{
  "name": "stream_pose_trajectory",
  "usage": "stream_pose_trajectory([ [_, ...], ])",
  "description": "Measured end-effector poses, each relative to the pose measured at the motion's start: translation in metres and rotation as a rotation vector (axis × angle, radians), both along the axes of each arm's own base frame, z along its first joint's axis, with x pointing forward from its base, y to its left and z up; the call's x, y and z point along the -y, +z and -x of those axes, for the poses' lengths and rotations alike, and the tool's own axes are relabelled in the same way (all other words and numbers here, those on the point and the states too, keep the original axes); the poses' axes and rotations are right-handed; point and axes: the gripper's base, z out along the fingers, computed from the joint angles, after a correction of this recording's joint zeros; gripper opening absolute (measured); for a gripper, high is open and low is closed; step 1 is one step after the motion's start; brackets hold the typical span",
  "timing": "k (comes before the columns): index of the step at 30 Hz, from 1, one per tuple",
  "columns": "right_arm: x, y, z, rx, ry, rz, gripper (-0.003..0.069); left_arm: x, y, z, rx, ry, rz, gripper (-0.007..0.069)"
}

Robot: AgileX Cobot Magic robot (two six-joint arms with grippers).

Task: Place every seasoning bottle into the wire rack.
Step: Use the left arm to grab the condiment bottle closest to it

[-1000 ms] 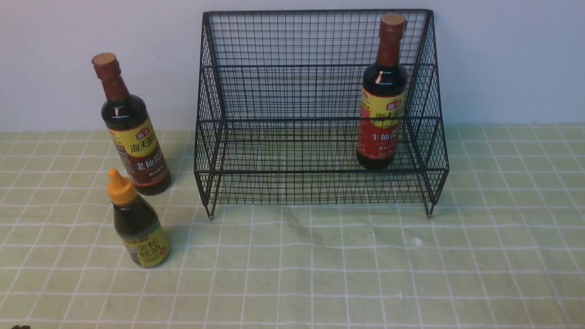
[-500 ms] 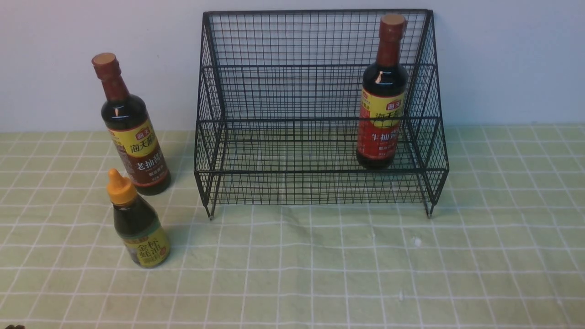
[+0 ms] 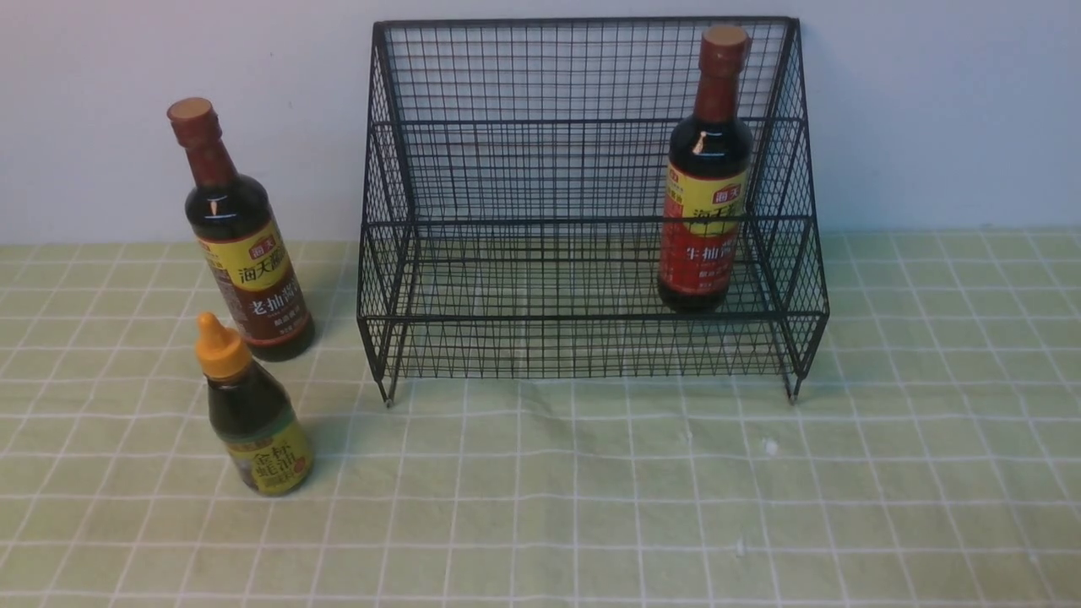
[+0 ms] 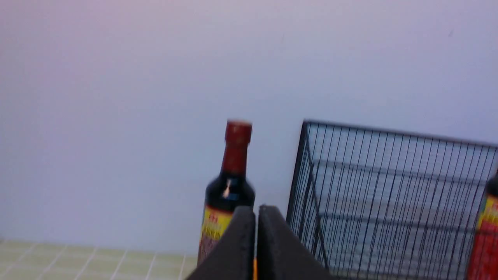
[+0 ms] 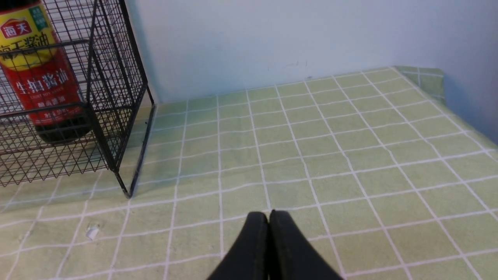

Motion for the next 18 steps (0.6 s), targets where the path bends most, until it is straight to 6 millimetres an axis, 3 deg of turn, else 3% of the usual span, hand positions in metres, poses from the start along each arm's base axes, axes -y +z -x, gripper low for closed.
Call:
stream_pose_trajectory([
  [4,0.000,0.000,0.000,0.000,0.000,0.000,-0.0014,0.000,0.010,0.002,0.104,-0.008,0.018,-0.0006],
  [8,0.000,0.000,0.000,0.000,0.000,0.000,-0.0014,0.001,0.016,-0.010,-0.029,-0.009,0.022,-0.0006],
  [9,0.000,0.000,0.000,0.000,0.000,0.000,-0.0014,0.001,0.022,-0.022,-0.124,-0.008,0.004,-0.0006],
  [14,0.000,0.000,0.000,0.000,0.000,0.000,-0.0014,0.005,0.037,-0.058,-0.277,-0.019,-0.072,0.0006],
  [18,0.000,0.000,0.000,0.000,0.000,0.000,-0.0014,0.011,0.038,-0.102,-0.348,-0.069,-0.097,0.0096],
])
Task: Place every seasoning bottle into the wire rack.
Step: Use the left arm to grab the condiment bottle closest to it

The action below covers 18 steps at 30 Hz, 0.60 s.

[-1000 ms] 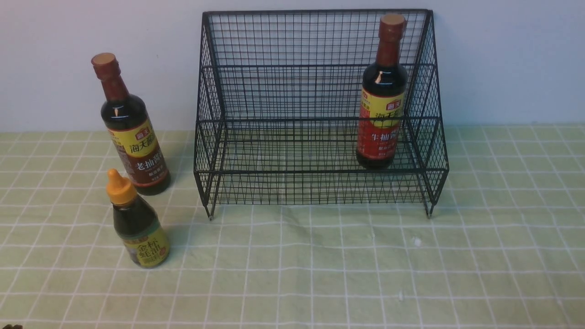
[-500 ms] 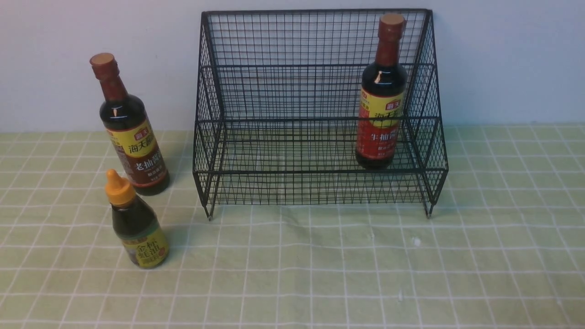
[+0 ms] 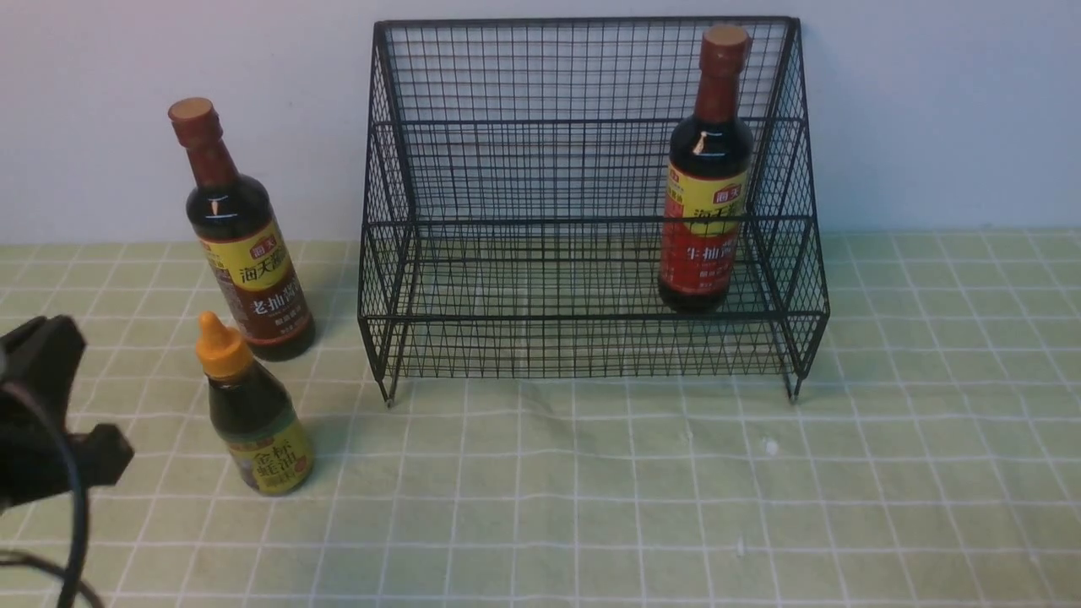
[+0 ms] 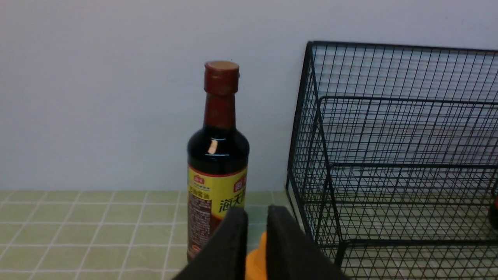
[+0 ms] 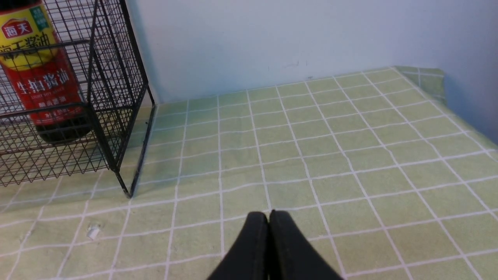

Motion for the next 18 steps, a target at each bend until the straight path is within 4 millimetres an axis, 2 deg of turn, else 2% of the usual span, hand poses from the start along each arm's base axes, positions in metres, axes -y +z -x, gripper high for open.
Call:
stream_pose_trajectory([
  [2,0.000,0.000,0.000,0.000,0.000,0.000,-0.0014,0.002,-0.003,-0.011,-0.018,-0.015,-0.003,0.0134],
  [3,0.000,0.000,0.000,0.000,0.000,0.000,-0.0014,0.005,-0.009,-0.025,-0.027,-0.044,-0.005,0.0192],
  [5,0.000,0.000,0.000,0.000,0.000,0.000,-0.0014,0.007,-0.014,-0.034,-0.029,-0.062,-0.003,0.0249],
  [10,0.000,0.000,0.000,0.000,0.000,0.000,-0.0014,0.011,-0.041,-0.068,-0.054,-0.084,0.061,0.0456],
  [14,0.000,0.000,0.000,0.000,0.000,0.000,-0.0014,0.011,-0.064,-0.085,-0.080,-0.069,0.102,0.0513],
  [18,0.000,0.000,0.000,0.000,0.000,0.000,-0.0014,0.012,-0.082,-0.093,-0.092,-0.075,0.124,0.0511],
])
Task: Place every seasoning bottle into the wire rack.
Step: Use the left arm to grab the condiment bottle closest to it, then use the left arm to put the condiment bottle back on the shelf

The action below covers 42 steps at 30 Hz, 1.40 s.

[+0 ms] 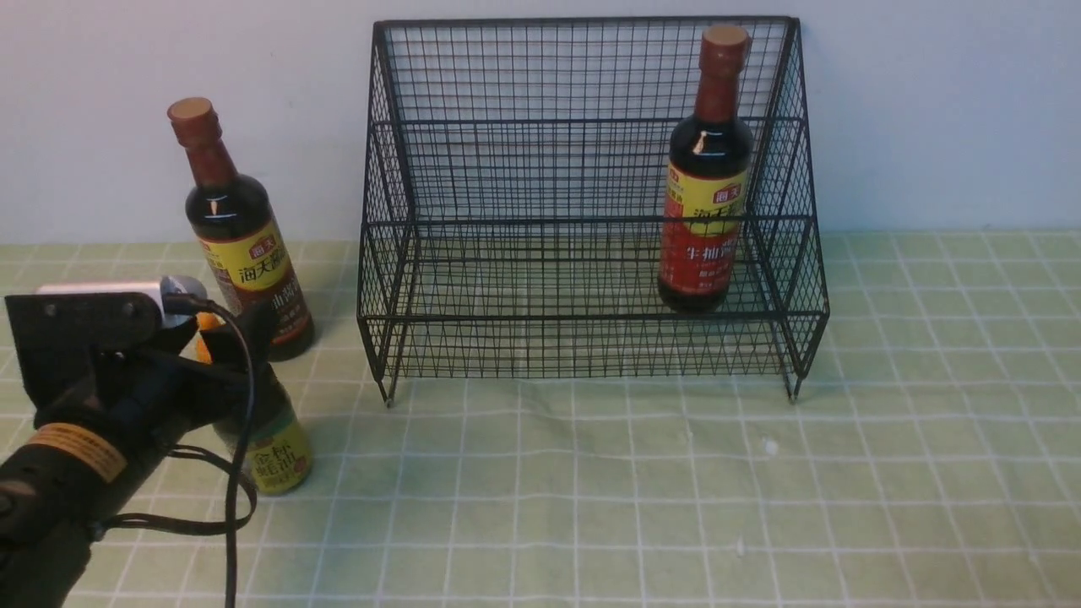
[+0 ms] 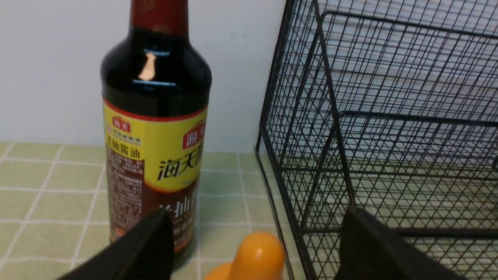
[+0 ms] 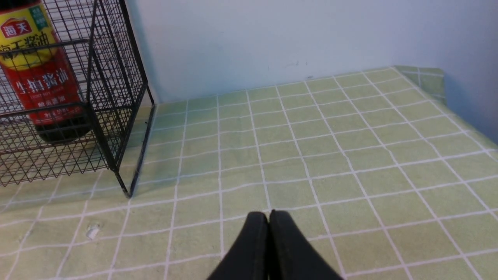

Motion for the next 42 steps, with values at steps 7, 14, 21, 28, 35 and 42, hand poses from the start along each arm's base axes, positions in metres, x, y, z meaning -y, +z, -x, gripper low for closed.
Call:
stream_pose_trajectory([
  [7,0.000,0.000,0.000,-0.001,0.001,0.007,-0.0014,0.002,-0.011,-0.004,0.002,-0.022,0.000,0.0264],
  [14,0.000,0.000,0.000,-0.001,0.001,0.005,-0.0014,0.006,0.017,0.005,0.086,-0.069,-0.020,0.0268],
  [21,0.000,0.000,0.000,-0.001,0.001,0.005,-0.0014,0.012,0.082,0.011,0.175,-0.143,-0.031,0.0268],
  [28,0.000,0.000,0.000,0.000,0.001,0.003,-0.0014,0.022,0.145,0.003,0.251,-0.244,-0.082,0.0268],
  [35,0.000,0.000,0.000,0.000,0.001,0.003,-0.0014,0.063,0.172,-0.024,0.282,-0.417,-0.092,0.0268],
  [42,0.000,0.000,0.000,0.000,0.001,0.003,-0.0014,0.089,0.136,-0.070,0.158,-0.472,-0.100,0.0268],
])
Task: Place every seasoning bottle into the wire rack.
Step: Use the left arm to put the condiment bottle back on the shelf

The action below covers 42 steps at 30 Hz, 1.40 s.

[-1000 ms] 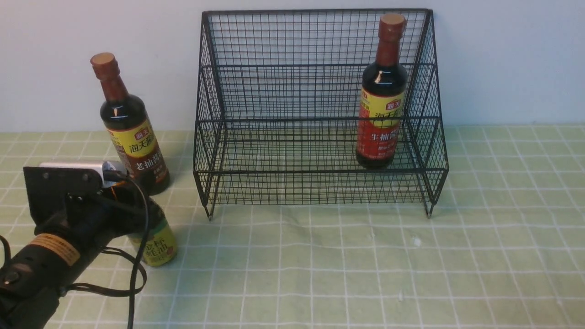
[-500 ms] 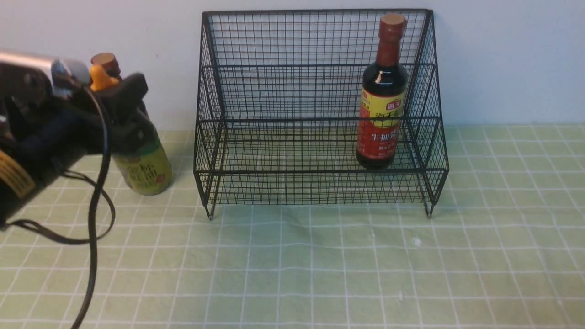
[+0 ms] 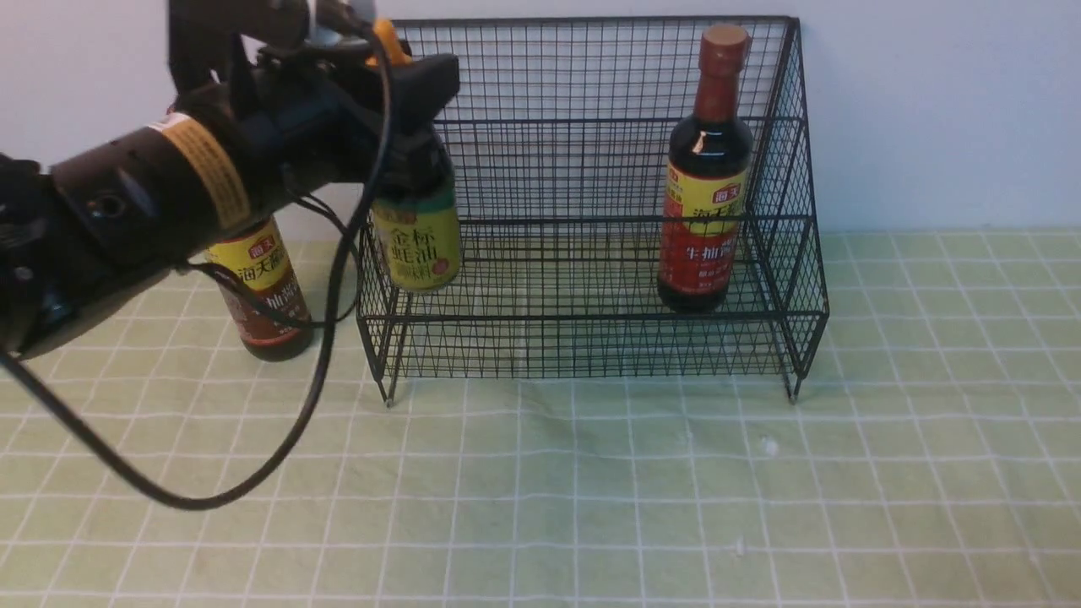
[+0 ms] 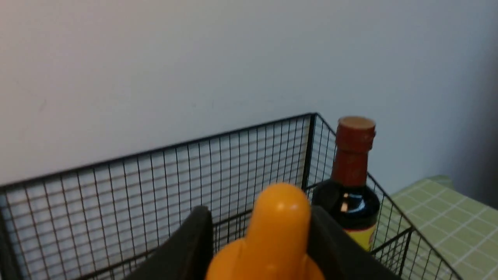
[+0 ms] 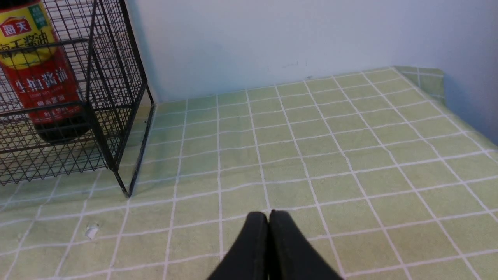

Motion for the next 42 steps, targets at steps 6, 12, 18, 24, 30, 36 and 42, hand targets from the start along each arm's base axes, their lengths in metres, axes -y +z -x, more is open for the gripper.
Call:
stream_pose_trajectory([
  [6,0.000,0.000,0.000,0.000,0.000,-0.001,-0.0014,0.008,-0.033,-0.027,-0.067,-0.013,0.021,0.0267],
  [12,0.000,0.000,0.000,0.000,0.000,-0.001,-0.0014,0.012,-0.047,-0.038,-0.001,-0.041,-0.005,0.0267],
  [18,0.000,0.000,0.000,0.000,0.000,-0.001,-0.0014,0.010,-0.070,-0.048,-0.054,0.014,-0.028,0.0267],
  [24,0.000,0.000,0.000,0.000,0.000,-0.001,-0.0014,0.011,-0.086,-0.053,-0.106,0.021,-0.020,0.0267],
  [30,0.000,0.000,0.000,0.000,0.000,-0.001,-0.0014,0.010,-0.094,-0.055,-0.146,0.041,-0.039,0.0267],
  [36,0.000,0.000,0.000,0.000,0.000,-0.001,-0.0014,0.009,-0.082,-0.052,-0.170,0.045,0.037,0.0395],
  [42,0.000,0.000,0.000,0.001,-0.002,-0.009,-0.0014,0.003,-0.052,-0.040,-0.134,0.076,-0.019,0.0466],
])
